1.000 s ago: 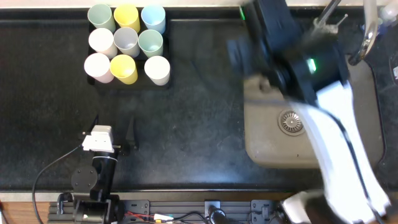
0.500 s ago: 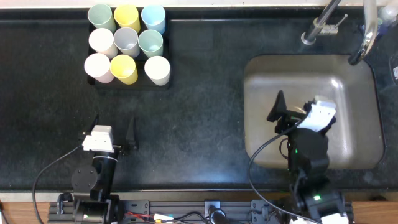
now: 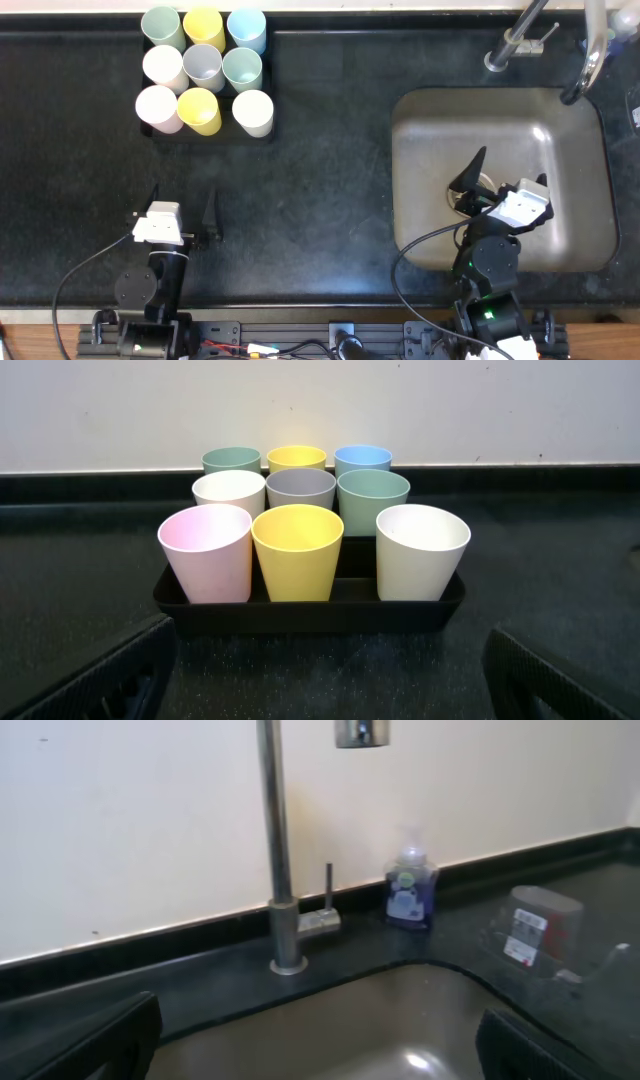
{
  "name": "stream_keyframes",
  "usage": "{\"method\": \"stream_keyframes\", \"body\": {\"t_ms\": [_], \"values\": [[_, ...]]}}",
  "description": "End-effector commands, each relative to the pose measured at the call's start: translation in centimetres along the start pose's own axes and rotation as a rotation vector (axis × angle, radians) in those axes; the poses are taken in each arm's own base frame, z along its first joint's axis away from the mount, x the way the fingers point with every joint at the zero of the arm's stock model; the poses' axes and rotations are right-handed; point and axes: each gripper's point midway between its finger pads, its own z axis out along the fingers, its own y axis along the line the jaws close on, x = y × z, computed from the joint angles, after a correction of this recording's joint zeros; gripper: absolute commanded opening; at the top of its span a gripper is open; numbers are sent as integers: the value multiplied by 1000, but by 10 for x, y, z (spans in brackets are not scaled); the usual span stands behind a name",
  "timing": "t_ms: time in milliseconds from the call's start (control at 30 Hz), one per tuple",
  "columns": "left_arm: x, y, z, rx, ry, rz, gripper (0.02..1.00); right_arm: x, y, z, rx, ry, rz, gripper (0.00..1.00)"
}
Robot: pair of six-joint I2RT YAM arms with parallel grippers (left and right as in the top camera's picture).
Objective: Store Cups
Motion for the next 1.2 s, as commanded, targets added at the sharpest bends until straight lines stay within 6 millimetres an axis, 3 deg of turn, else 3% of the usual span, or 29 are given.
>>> {"method": "stream_keyframes", "body": {"t_ms": [33,133,200,400,600,1000,1200], "values": [[0,-2,0,8,-3,20,998,-1,-8,0,36,-7,-6,998],[0,-2,0,8,-3,20,998,5,-20,-1,71,19,-28,998],[0,-2,0,8,-3,19,998,6,-39,-4,129,31,-39,996],[0,-2,0,8,-3,19,998,7,-75,-24,224,38,-45,998],[0,-2,0,8,-3,19,998,4,-79,-32,222,19,-32,998],[0,-2,0,8,-3,19,998,43,-88,-41,235,168,-133,998],[0,-2,0,8,-3,19,998,51,-90,-43,238,203,-156,998]]}}
